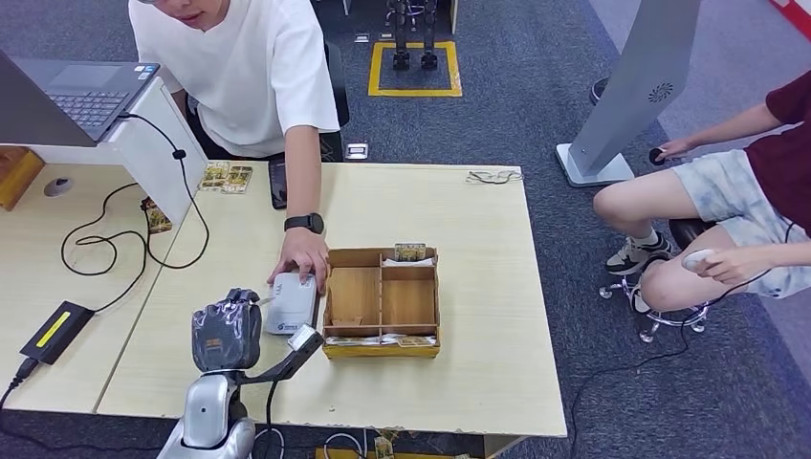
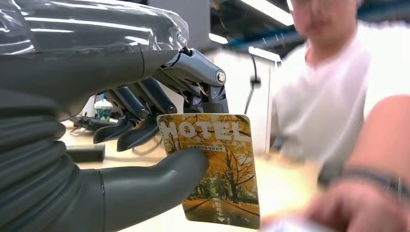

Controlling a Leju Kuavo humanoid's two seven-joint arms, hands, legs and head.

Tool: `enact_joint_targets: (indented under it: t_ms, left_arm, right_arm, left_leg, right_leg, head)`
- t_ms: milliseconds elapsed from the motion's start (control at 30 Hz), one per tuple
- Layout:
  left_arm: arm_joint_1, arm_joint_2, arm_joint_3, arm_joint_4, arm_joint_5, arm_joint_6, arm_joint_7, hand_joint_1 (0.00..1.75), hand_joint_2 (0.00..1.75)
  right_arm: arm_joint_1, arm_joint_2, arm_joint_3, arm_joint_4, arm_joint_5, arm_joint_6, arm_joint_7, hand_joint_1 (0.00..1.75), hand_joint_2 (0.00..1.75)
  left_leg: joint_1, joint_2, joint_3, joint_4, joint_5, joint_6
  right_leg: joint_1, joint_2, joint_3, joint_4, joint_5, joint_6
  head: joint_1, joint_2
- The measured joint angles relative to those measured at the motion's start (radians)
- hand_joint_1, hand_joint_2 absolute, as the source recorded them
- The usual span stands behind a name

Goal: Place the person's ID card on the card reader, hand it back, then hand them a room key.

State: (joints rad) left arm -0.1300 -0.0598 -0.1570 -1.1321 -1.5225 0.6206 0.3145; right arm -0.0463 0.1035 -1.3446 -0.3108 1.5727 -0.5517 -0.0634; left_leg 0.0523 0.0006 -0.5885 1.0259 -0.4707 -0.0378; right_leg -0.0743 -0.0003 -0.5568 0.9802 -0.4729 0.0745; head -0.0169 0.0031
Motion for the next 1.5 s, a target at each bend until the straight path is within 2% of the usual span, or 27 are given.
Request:
enact_joint_targets:
  t_ms: [133,667,1500]
  left_arm:
    - [-0.001,0.019,-0.029,0.041,0.000,-0.069,0.014,1.75,1.75]
    - [0.002,0.057,-0.065,0.104,0.000,-0.150,-0.002,1.75,1.75]
    - [0.003,0.060,-0.070,0.122,0.003,-0.146,-0.035,1.75,1.75]
  right_arm:
    - [0.000,0.000,0.003,-0.008,0.000,0.008,0.008,0.00,0.00]
    - [0.001,0.000,0.013,-0.024,0.000,0.011,0.013,0.00,0.00]
    - [0.001,0.000,0.025,-0.030,0.000,0.013,0.016,0.00,0.00]
  left_leg:
    - [0.000,0.000,0.000,0.000,0.000,0.000]
    - [0.000,-0.002,0.001,0.000,0.000,0.000]
    - [0.000,-0.002,0.002,0.000,0.000,0.000]
  right_leg:
    - [0.000,0.000,0.000,0.000,0.000,0.000]
    - [0.000,-0.004,0.003,0.000,0.000,0.000]
    - [0.000,-0.004,0.004,0.000,0.000,0.000]
  head:
    - [0.000,0.000]
    - [0.000,0.000]
    - [0.000,0.000]
